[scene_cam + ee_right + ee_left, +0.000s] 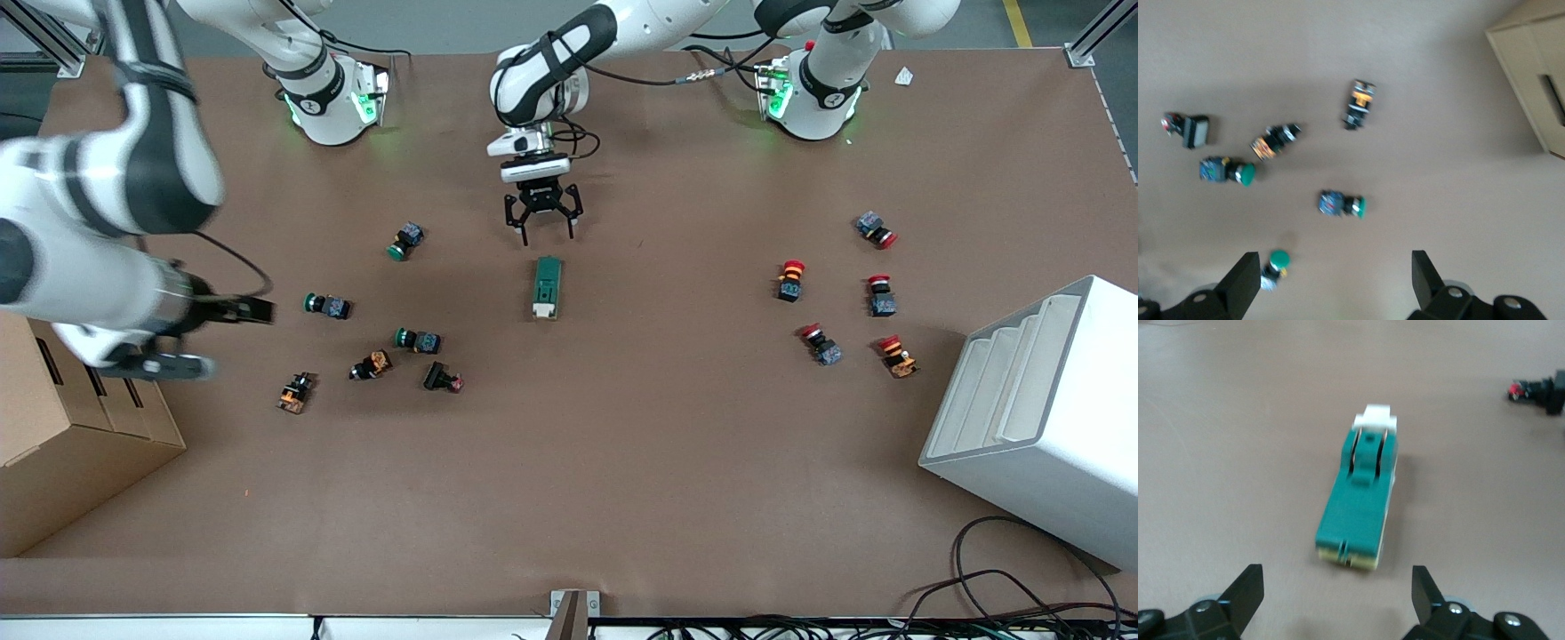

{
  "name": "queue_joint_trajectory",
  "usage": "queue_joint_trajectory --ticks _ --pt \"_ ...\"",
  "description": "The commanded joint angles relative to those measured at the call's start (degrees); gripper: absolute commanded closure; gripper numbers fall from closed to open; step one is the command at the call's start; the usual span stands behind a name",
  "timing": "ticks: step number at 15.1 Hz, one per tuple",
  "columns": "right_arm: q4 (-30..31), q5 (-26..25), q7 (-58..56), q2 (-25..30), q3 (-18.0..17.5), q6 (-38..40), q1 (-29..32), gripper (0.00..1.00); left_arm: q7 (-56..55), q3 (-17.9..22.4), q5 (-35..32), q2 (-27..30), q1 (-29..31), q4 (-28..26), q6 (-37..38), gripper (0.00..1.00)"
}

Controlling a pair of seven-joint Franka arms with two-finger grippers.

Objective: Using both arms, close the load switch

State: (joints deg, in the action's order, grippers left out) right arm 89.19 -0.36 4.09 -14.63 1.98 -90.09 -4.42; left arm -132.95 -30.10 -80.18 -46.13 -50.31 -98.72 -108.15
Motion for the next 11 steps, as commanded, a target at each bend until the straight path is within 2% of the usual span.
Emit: queue_joint_trajectory --ticks 1,6,11 --pt "-6.0 -1.7 -2.7 0.1 -1.3 6.4 2.8 0.00 10.3 -0.2 9.5 3.0 2.1 5.5 -0.8 0.02" --pt "-11.4 -1.9 -3.2 -0.5 -1.3 10.2 4.7 0.00 40.3 -0.1 27.1 11.1 11.0 12.0 -0.8 0.02" --pt "-12.5 -0.6 -1.1 -0.7 -1.7 10.5 3.6 0.00 61.9 -0.1 43.1 20.7 24.9 12.6 -0.8 0.02"
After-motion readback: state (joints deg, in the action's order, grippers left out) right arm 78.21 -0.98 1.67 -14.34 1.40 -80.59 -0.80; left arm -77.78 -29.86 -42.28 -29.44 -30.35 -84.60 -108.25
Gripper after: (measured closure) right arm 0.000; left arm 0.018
